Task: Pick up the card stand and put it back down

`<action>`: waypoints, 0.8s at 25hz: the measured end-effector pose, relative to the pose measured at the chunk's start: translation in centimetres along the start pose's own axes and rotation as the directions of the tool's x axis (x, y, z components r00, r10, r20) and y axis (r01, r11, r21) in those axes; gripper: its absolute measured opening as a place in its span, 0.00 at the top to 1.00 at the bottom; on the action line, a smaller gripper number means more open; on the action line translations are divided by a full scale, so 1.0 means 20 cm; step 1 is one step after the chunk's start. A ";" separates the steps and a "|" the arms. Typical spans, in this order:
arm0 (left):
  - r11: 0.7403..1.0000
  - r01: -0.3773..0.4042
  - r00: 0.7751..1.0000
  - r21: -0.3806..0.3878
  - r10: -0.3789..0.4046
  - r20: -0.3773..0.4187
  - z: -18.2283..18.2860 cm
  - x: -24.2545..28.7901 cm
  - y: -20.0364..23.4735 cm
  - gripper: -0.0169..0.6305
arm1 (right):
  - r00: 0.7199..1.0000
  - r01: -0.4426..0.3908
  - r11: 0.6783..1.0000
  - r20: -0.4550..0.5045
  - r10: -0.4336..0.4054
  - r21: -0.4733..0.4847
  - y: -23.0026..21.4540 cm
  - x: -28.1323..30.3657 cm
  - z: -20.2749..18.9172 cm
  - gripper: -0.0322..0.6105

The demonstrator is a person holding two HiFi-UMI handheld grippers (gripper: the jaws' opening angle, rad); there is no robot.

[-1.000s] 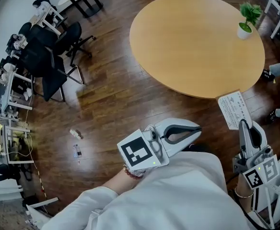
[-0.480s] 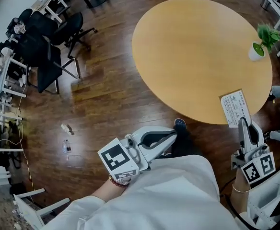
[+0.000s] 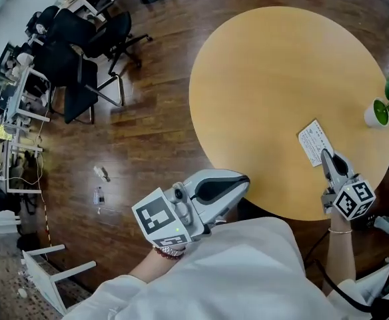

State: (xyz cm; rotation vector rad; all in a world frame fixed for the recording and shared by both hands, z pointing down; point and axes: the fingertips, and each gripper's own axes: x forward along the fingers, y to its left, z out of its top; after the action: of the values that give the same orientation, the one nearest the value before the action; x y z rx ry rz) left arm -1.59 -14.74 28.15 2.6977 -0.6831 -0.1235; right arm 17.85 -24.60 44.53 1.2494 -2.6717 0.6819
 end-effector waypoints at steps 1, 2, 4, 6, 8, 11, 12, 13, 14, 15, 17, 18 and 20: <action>1.000 -0.009 1.000 -0.007 0.009 -0.012 0.00 0.05 0.03 0.98 | 1.000 -0.004 1.000 -0.020 0.004 -0.006 -0.08 0.06 0.01 0.92; 1.000 -0.019 0.999 -0.016 0.019 -0.025 0.00 0.08 0.06 0.98 | 0.999 -0.007 1.000 -0.031 0.007 -0.007 -0.15 0.13 0.02 0.92; 0.998 -0.044 0.998 -0.038 0.042 -0.047 -0.03 0.12 0.16 0.98 | 0.999 -0.018 1.000 -0.039 0.019 0.002 -0.28 0.30 0.01 0.92; 0.996 -0.068 0.996 -0.062 0.064 -0.058 -0.07 0.14 0.26 0.98 | 0.998 -0.036 0.999 -0.043 0.036 0.005 -0.38 0.46 0.00 0.92; 0.992 -0.094 0.994 -0.083 0.088 -0.072 -0.10 0.16 0.32 0.98 | 0.998 -0.048 0.999 -0.049 0.049 0.013 -0.47 0.58 -0.01 0.92; 0.986 -0.129 0.989 -0.107 0.119 -0.092 -0.12 0.19 0.40 0.98 | 0.995 -0.059 0.998 -0.074 0.060 0.022 -0.55 0.70 -0.02 0.92; 0.985 -0.128 0.989 -0.114 0.117 -0.093 -0.13 0.21 0.42 0.98 | 0.995 -0.064 0.998 -0.080 0.065 0.024 -0.58 0.74 -0.02 0.92; 0.985 -0.119 0.990 -0.122 0.108 -0.095 -0.14 0.24 0.44 0.98 | 0.994 -0.070 0.997 -0.081 0.072 0.029 -0.60 0.77 -0.02 0.92; 0.986 -0.107 0.991 -0.130 0.095 -0.100 -0.15 0.26 0.44 0.98 | 0.994 -0.077 0.997 -0.079 0.079 0.032 -0.61 0.80 -0.02 0.92; 0.986 -0.096 0.991 -0.138 0.082 -0.106 -0.18 0.27 0.44 0.98 | 0.993 -0.084 0.996 -0.077 0.086 0.027 -0.62 0.82 -0.02 0.92; 0.985 -0.084 0.991 -0.152 0.066 -0.117 -0.23 0.29 0.43 0.98 | 0.993 -0.096 0.995 -0.073 0.097 0.011 -0.63 0.84 -0.04 0.92; 0.984 -0.082 0.991 -0.155 0.064 -0.121 -0.25 0.30 0.42 0.98 | 0.992 -0.100 0.995 -0.072 0.101 0.004 -0.63 0.84 -0.06 0.92; 0.984 -0.089 0.989 -0.152 0.069 -0.129 -0.27 0.31 0.42 0.98 | 0.992 -0.101 0.995 -0.073 0.100 -0.008 -0.64 0.83 -0.08 0.91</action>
State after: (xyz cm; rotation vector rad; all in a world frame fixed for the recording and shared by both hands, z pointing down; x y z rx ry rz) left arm 0.97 -22.84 36.32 2.5004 -0.7105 0.0099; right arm 16.56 -42.67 55.27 1.0721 -2.6896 0.7093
